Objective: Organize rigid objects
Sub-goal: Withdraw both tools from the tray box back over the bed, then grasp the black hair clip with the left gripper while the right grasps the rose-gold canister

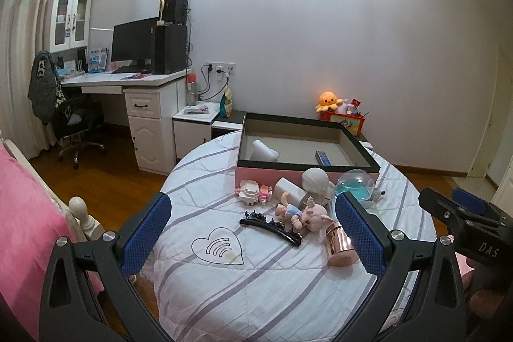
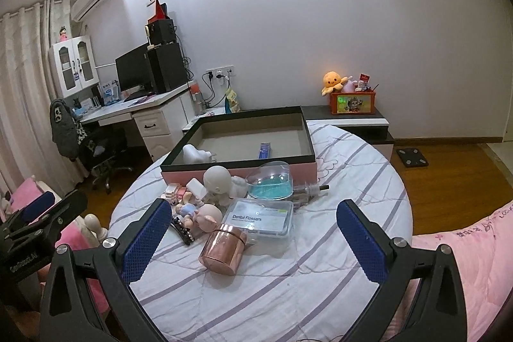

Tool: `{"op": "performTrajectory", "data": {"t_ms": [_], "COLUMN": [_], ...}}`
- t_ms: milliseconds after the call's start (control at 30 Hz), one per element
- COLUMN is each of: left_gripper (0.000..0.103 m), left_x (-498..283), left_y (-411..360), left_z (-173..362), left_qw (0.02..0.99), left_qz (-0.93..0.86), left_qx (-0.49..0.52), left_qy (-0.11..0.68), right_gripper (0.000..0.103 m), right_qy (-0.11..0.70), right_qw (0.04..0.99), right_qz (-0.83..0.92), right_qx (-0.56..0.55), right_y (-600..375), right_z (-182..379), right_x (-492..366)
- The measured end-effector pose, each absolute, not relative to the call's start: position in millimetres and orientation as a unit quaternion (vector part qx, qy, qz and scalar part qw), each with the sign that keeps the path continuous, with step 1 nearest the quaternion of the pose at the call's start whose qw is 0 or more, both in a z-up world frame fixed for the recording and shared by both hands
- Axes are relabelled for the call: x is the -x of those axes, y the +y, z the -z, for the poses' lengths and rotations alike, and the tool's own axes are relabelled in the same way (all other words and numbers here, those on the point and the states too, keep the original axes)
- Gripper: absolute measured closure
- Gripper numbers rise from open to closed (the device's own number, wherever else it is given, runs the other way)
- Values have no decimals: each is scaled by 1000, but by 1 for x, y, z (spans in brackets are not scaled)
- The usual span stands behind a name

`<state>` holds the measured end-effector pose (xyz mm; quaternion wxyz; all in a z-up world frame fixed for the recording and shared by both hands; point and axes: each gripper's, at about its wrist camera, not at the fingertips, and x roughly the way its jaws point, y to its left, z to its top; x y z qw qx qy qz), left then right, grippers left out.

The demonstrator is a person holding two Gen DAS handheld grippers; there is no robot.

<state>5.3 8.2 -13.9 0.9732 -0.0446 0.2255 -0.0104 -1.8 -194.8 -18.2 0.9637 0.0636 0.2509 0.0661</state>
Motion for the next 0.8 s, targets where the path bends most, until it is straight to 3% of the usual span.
{"op": "performTrajectory", "data": {"t_ms": [633,700,800], "left_gripper": [0,0,0], "left_x": [-50,-56,-65], "left_y": [4,5,8], "left_z": [81,89,101], "left_qw": [950,947,942], "left_qz": [10,5,-2], "left_qx": [28,22,19], "left_qy": [311,320,334], "right_gripper": [0,2,14], "right_qy": [351,360,379], "right_qw": [928,923,914], "right_qz": [-102,-108,-117], "right_qx": [-73,-76,-88], "right_y": [-172,-169,-166], "right_z": [87,95,107], "right_x": [-39,-43,-51]}}
